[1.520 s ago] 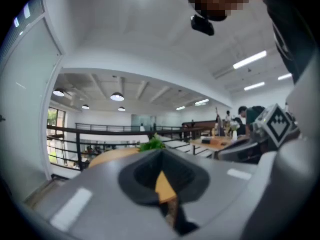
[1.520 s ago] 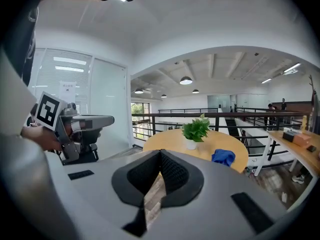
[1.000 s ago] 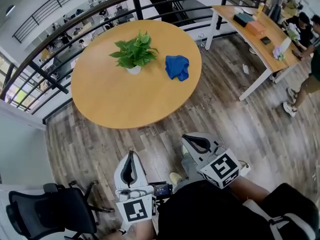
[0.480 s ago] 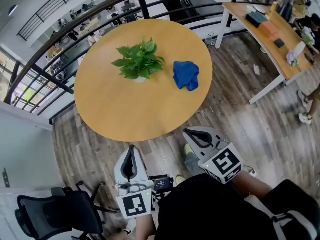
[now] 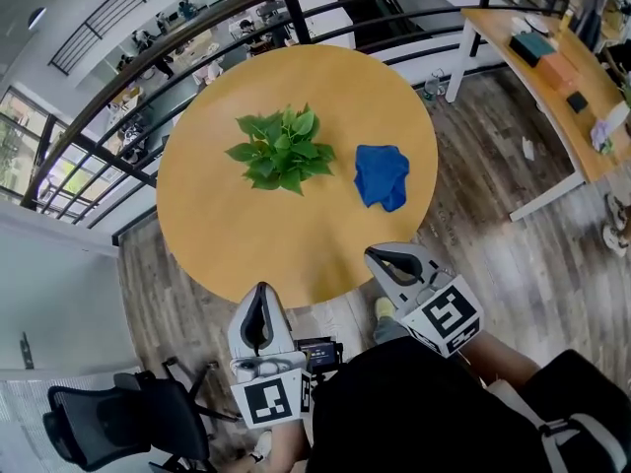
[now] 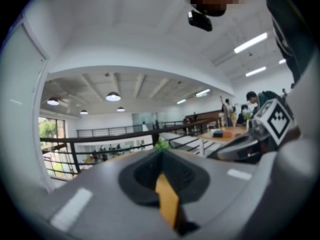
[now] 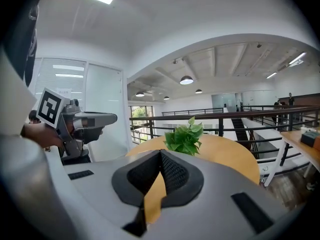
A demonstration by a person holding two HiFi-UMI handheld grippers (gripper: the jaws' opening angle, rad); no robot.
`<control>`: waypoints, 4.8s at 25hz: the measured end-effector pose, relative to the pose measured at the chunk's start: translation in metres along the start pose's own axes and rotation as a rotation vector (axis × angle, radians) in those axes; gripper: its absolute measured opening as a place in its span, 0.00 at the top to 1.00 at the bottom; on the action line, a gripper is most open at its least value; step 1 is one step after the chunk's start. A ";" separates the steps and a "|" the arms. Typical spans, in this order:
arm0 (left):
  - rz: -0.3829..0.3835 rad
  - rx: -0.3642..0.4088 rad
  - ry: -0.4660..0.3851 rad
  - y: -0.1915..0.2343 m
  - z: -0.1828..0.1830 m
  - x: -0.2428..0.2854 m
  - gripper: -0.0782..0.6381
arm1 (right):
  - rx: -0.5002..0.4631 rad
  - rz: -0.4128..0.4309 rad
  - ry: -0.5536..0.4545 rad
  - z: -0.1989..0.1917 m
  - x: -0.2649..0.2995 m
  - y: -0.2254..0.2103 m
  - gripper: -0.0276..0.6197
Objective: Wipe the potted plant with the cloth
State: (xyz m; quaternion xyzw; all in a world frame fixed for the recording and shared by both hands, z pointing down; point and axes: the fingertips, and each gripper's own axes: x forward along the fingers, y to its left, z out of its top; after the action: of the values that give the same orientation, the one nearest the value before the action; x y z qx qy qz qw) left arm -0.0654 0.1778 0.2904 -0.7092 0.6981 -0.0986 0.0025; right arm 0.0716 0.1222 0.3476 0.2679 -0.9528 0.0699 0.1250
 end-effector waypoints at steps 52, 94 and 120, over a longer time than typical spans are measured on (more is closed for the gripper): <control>-0.131 -0.032 -0.013 0.146 -0.031 0.134 0.89 | -0.056 -0.103 0.066 0.039 0.175 -0.020 0.94; -0.763 0.062 0.223 0.071 -0.260 0.331 0.31 | -0.029 -0.291 0.179 0.013 0.149 -0.102 0.94; -0.805 0.069 0.239 0.055 -0.257 0.338 0.34 | 0.009 -0.336 0.196 0.005 0.152 -0.121 0.94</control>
State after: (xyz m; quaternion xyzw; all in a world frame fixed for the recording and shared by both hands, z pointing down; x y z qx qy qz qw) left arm -0.1544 -0.1241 0.5811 -0.9084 0.3570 -0.1966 -0.0935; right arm 0.0084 -0.0561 0.3928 0.4158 -0.8775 0.0779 0.2261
